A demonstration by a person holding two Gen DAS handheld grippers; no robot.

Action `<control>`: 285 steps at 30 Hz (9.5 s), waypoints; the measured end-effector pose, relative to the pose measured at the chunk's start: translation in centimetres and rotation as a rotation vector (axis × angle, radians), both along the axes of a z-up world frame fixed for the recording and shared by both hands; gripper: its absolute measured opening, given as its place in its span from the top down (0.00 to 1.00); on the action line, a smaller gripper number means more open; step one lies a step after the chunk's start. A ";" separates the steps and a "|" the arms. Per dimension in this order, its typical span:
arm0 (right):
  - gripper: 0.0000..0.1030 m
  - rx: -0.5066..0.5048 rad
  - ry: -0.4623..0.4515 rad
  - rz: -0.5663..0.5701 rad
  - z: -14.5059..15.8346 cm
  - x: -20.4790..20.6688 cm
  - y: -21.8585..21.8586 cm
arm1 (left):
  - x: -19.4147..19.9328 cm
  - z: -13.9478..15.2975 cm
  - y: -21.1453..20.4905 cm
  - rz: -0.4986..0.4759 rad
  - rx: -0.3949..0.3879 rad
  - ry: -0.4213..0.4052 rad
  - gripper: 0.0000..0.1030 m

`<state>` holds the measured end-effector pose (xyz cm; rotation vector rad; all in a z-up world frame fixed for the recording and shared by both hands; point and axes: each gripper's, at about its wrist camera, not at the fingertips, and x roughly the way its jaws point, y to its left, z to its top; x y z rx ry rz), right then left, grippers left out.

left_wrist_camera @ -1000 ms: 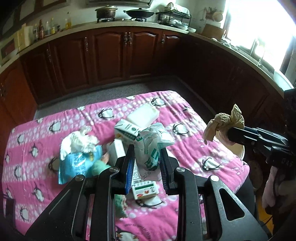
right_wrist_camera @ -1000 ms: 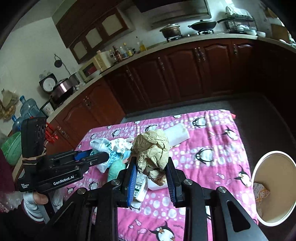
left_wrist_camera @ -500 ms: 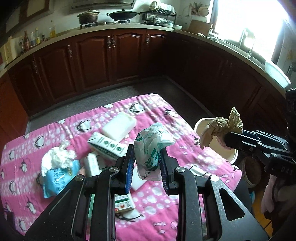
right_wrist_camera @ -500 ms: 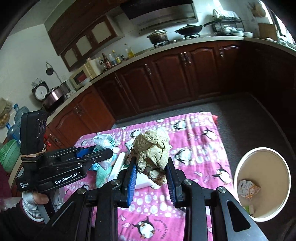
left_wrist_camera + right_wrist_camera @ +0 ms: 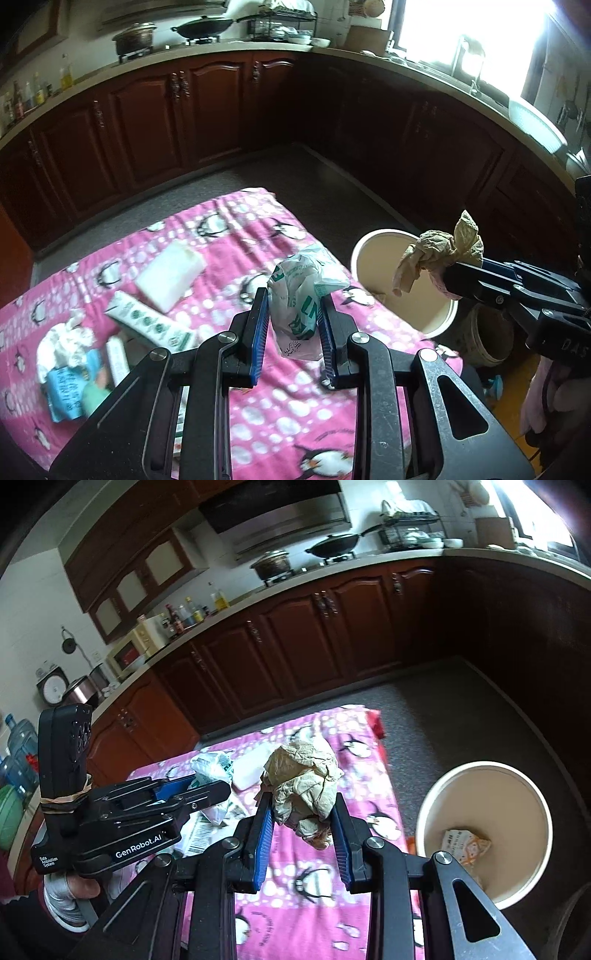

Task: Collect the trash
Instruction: 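Carry the plastic bag and brown paper over the white bucket, then open both grippers to drop the bag and paper into the bucket, then move both open grippers back over the remaining trash on the sheet, then grasp and lift the green fuzzy cloth with left gripper while right lifts white milk carton, then carry the green cloth and milk carton over the white bucket, then open both grippers to drop the cloth and carton into the bucket, then move both open grippers back over the trash on the sheet, then grasp the crumpled white tissue with left gripper while right grasps the white box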

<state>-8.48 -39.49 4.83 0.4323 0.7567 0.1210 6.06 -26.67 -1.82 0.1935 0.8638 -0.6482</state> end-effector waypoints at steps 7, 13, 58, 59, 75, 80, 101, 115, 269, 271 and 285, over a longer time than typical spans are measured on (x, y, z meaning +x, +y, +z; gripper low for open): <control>0.72 -0.003 0.033 -0.079 -0.9 -0.9 -3.2 | 0.1 -1.3 -4.1 -0.063 0.011 0.031 0.77; 0.72 0.000 0.062 -0.129 -2.0 -2.0 -5.5 | -0.3 -2.2 -6.7 -0.111 0.021 0.032 0.77; 0.49 -0.001 0.362 -0.439 -13.4 -5.4 -16.0 | 1.3 -9.1 -16.7 -0.188 -0.042 0.276 0.37; 0.49 0.001 0.357 -0.435 -13.1 -5.4 -15.8 | 1.0 -8.5 -16.2 -0.188 -0.040 0.255 0.37; 0.45 -0.028 0.182 -0.286 -6.2 -1.1 -8.2 | -1.7 -2.4 -1.3 0.016 -0.030 0.008 0.37; 0.45 -0.042 0.151 -0.228 -4.8 0.5 -5.3 | -1.0 -1.8 4.0 0.122 -0.032 -0.013 0.37; 0.41 -0.034 0.126 0.086 -3.4 4.9 8.2 | -1.3 -2.8 22.0 0.425 -0.004 0.003 0.37; 0.41 -0.052 0.165 0.266 -6.5 10.1 15.5 | -1.2 -7.7 22.9 0.374 -0.031 0.174 0.37; 0.32 -0.105 0.121 -0.045 -3.4 5.1 5.7 | 0.5 -1.5 12.5 0.294 0.006 -0.052 0.43; 0.32 -0.104 0.119 -0.018 -3.2 5.6 7.0 | 0.3 -1.4 13.4 0.309 0.008 -0.055 0.43; 0.32 -0.115 0.117 0.135 -2.9 8.1 13.5 | 0.9 -1.7 22.9 0.421 -0.031 0.014 0.43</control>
